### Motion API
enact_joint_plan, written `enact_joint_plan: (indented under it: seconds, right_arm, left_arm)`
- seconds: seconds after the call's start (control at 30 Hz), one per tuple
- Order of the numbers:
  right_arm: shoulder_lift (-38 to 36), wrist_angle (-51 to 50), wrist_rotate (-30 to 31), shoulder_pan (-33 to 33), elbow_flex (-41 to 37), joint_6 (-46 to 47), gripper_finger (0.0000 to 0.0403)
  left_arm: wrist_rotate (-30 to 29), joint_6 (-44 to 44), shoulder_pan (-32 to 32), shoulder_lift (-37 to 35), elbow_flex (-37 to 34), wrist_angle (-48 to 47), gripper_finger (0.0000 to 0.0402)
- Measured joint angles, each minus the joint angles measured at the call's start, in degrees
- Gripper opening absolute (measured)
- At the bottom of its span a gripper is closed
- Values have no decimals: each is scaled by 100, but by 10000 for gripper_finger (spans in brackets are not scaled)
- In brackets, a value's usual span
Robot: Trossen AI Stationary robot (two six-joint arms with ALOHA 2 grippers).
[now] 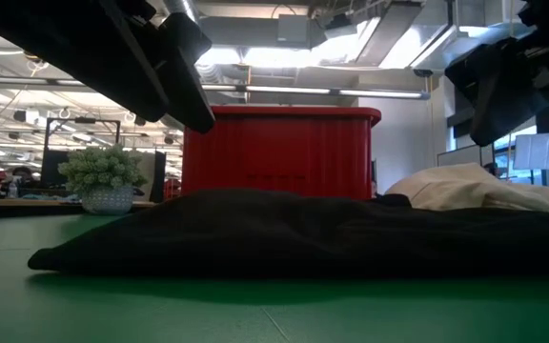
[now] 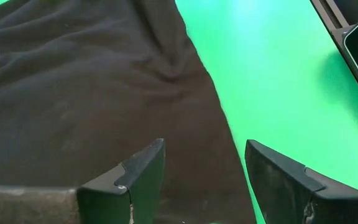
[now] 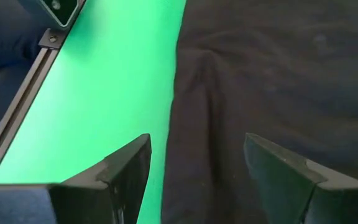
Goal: Fold laundry
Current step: Fold the black shirt
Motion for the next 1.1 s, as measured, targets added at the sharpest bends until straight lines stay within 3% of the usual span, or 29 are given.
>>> enact_joint_plan:
  seconds: [0.4,0.77,1.1]
  right_arm:
    - [0,-2,322,0,0,-153,257]
    - [-1,-7,-469,45,0,-263,257]
    - [344,-85,-347,199,0,-572,257]
  left_arm:
    - [7,-13,0,2,0,0,216]
    - [10,230,-263,4,0,2,216]
    - [-238,432,-404,416,-7,319,216]
